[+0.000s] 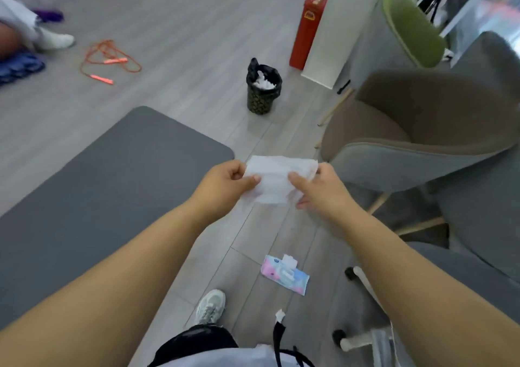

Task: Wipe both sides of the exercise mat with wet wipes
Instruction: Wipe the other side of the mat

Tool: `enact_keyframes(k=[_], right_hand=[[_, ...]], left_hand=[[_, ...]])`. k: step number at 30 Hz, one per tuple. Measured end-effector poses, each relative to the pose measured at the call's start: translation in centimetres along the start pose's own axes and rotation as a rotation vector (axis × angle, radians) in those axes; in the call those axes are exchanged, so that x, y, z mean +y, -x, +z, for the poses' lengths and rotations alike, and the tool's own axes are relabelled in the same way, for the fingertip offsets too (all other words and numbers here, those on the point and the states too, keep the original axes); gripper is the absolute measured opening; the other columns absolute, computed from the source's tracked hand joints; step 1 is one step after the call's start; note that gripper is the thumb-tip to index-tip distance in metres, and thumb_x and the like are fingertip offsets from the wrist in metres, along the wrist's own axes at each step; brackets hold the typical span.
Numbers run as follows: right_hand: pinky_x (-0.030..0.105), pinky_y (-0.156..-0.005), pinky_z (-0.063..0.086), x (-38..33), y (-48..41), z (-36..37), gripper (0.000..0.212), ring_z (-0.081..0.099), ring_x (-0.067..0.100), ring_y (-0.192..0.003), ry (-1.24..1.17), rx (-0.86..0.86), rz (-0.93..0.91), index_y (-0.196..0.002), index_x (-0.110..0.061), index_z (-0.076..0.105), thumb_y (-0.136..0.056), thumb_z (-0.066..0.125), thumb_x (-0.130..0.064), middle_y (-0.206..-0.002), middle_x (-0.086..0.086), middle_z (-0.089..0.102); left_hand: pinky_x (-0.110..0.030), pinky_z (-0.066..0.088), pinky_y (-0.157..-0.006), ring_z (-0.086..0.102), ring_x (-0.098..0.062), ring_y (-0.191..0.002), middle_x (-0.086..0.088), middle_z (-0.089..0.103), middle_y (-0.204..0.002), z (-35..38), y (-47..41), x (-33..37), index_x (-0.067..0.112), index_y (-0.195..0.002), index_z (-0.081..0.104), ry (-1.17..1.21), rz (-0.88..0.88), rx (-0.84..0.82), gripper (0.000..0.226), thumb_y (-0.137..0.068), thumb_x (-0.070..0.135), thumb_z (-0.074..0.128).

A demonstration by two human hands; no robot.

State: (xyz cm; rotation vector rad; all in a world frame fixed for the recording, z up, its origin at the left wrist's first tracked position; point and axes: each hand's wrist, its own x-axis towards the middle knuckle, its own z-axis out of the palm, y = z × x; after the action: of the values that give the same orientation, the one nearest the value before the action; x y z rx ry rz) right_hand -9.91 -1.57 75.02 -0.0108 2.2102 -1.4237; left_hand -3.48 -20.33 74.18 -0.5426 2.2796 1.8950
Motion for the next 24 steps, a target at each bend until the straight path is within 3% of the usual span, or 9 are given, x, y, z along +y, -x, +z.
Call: enact_keyframes(k=[3, 8, 12, 15, 18, 21, 24], right_hand=[[0.024, -0.063, 0.049, 1.2, 1.4, 0.2, 0.057, 0.063, 0.019, -0.09, 0.089, -0.145, -0.024, -0.126, -0.017, 0.035, -0.081, 0.071, -0.014, -0.105, 0.009, 0.065], [0.021, -0.06, 0.042, 4.7, 3.9, 0.8, 0.058, 0.058, 0.012, -0.072, 0.139, -0.179, 0.045, -0.13, -0.015, 0.041, -0.081, 0.071, -0.018, -0.1, 0.009, 0.063], [0.015, -0.053, 0.043, 5.3, 5.8, 3.7, 0.049, 0.057, 0.002, -0.051, 0.087, -0.248, 0.05, -0.123, -0.02, 0.045, -0.082, 0.071, -0.023, -0.074, 0.004, 0.06], [0.007, -0.047, 0.04, 5.0, 7.3, 7.8, 0.035, 0.053, -0.004, -0.045, 0.143, -0.368, -0.047, -0.118, -0.022, 0.052, -0.086, 0.066, -0.019, -0.071, 0.005, 0.057], [0.004, -0.05, 0.039, 4.2, 9.1, 12.6, 0.023, 0.051, -0.008, -0.048, 0.189, -0.506, -0.125, -0.11, -0.007, 0.064, -0.087, 0.063, -0.009, -0.069, -0.002, 0.056], [0.005, -0.055, 0.04, 3.2, 10.6, 17.0, 0.029, 0.051, -0.008, -0.05, 0.304, -0.661, -0.184, -0.106, -0.008, 0.067, -0.078, 0.073, -0.003, -0.069, -0.008, 0.054], [0.01, -0.056, 0.04, 2.0, 12.1, 21.1, 0.025, 0.049, -0.003, -0.051, 0.524, -0.729, -0.319, -0.097, -0.014, 0.069, -0.074, 0.077, -0.008, -0.066, -0.01, 0.053]], left_hand=[[-0.034, 0.038, -0.064, 0.044, -0.019, -0.066, -0.008, 0.048, -0.071, 0.9, 3.2, -0.7, -0.007, -0.088, 0.054, 0.076, -0.037, 0.186, 0.036, -0.085, 0.027, 0.068], [-0.042, 0.053, -0.071, 0.057, -0.02, -0.068, -0.004, 0.063, -0.07, 3.3, 9.7, -4.2, 0.008, -0.08, 0.062, 0.21, -0.175, 0.434, 0.014, -0.082, 0.018, 0.071], [-0.049, 0.053, -0.079, 0.061, -0.026, -0.072, -0.015, 0.066, -0.081, 2.3, 14.8, -7.7, 0.02, -0.083, 0.057, 0.234, -0.259, 0.649, 0.016, -0.081, 0.018, 0.073], [-0.047, 0.053, -0.082, 0.06, -0.021, -0.071, -0.007, 0.062, -0.072, 0.6, 18.8, -10.2, 0.031, -0.091, 0.054, 0.265, -0.298, 0.783, 0.023, -0.081, 0.023, 0.072], [-0.042, 0.053, -0.081, 0.053, -0.016, -0.068, 0.002, 0.051, -0.069, -1.5, 22.9, -11.9, 0.029, -0.098, 0.063, 0.27, -0.317, 0.793, 0.023, -0.079, 0.022, 0.074], [-0.022, 0.05, -0.065, 0.056, -0.015, -0.071, -0.002, 0.061, -0.084, -4.2, 26.9, -13.5, 0.024, -0.1, 0.066, 0.185, -0.408, 0.753, 0.032, -0.072, 0.015, 0.08], [-0.019, 0.039, -0.059, 0.052, -0.012, -0.072, 0.005, 0.055, -0.082, -7.0, 30.1, -15.3, 0.024, -0.087, 0.071, -0.024, -0.439, 0.811, 0.012, -0.077, 0.019, 0.076]])
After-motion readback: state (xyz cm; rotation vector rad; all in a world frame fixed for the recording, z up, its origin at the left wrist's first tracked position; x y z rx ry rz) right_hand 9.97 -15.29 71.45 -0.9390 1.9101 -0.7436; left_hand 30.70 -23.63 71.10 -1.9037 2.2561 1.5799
